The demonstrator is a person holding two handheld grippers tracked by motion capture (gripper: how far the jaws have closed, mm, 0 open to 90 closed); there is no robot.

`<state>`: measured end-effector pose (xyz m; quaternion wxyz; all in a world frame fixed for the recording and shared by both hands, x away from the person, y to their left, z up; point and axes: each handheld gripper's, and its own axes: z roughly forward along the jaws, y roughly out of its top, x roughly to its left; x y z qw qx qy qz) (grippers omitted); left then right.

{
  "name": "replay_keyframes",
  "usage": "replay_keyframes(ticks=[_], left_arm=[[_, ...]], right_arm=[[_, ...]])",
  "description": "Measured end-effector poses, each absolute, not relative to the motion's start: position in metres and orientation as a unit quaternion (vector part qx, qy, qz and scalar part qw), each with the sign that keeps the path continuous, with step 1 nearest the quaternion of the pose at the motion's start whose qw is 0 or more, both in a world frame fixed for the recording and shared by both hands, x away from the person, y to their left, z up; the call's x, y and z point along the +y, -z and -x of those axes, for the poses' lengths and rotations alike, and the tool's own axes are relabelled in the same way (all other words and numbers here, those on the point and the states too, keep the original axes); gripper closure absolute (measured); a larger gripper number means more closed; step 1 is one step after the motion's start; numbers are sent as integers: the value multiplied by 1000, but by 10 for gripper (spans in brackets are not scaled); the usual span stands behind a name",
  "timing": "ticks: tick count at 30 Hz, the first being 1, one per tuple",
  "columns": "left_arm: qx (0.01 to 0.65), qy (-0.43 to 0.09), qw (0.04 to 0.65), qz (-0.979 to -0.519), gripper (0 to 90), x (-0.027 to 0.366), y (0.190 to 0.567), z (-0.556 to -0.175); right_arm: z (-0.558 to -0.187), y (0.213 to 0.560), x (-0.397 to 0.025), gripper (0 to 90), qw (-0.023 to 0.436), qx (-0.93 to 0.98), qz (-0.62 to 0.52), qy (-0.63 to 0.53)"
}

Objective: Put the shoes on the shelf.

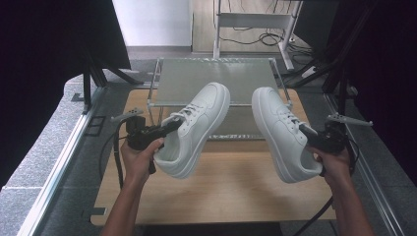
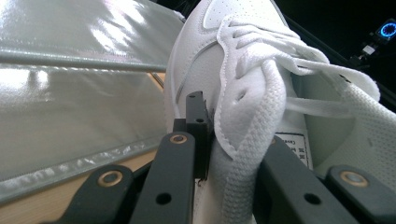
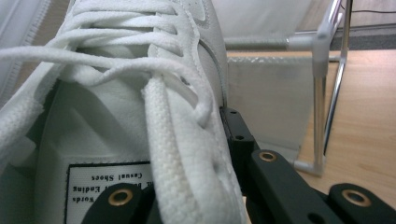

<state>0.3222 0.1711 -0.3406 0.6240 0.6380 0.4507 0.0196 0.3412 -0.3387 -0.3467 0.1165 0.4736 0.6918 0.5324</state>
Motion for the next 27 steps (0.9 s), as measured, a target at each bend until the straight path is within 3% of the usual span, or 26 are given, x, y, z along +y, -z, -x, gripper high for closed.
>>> replay_keyframes(ticks=[27], left_arm=[[473,-22,619,-626,838,172,322,-373]], right_arm=[[-391,308,-295,866,144,692,-489,-511]])
